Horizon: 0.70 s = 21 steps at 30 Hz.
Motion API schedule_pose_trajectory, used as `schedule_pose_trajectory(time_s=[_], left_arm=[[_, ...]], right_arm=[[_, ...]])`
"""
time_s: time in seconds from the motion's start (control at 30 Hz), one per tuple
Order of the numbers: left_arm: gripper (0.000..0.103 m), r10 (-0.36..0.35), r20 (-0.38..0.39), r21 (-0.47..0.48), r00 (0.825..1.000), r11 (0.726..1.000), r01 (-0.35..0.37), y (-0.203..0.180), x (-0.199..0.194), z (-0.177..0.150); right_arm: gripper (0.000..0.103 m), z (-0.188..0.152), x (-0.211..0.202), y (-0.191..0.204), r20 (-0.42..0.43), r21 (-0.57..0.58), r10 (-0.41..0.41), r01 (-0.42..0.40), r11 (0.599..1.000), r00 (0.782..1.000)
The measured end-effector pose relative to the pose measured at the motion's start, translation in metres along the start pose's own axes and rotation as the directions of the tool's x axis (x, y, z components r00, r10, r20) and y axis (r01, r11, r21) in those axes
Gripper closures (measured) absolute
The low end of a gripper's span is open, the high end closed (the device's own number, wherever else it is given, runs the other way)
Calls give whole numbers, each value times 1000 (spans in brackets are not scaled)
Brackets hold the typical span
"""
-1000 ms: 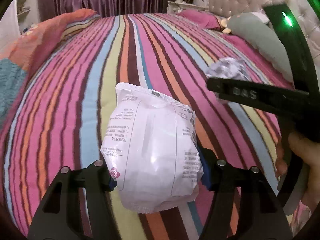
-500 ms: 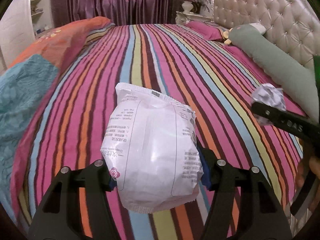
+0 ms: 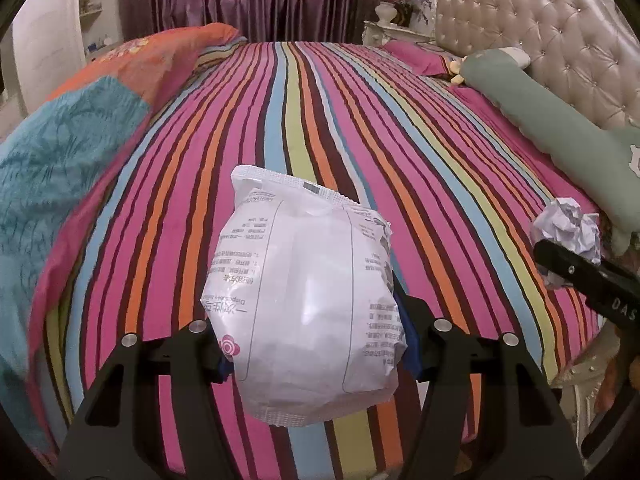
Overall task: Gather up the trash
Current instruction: 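Carry the white wrapper and crumpled paper down over the wastebasket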
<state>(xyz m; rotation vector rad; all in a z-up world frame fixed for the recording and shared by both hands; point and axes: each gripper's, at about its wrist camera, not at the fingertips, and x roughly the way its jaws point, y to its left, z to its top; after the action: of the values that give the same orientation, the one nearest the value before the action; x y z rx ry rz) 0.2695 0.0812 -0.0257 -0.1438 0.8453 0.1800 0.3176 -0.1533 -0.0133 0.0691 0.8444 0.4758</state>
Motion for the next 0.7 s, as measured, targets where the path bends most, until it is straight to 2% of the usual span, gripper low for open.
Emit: schedule_pose_trajectory(time_s=[0.47,0.7], left_arm=[[43,-30,-7,3,1000,1000,30,1,-45,-86],[43,-54,-41,19,998,998,55,-2,-60,-141]], right_arm=[[47,-82,-49,28,-23,-33,-33,32,999,999],[47,-128,-62,33,-71,-25,-34,32,999,997]])
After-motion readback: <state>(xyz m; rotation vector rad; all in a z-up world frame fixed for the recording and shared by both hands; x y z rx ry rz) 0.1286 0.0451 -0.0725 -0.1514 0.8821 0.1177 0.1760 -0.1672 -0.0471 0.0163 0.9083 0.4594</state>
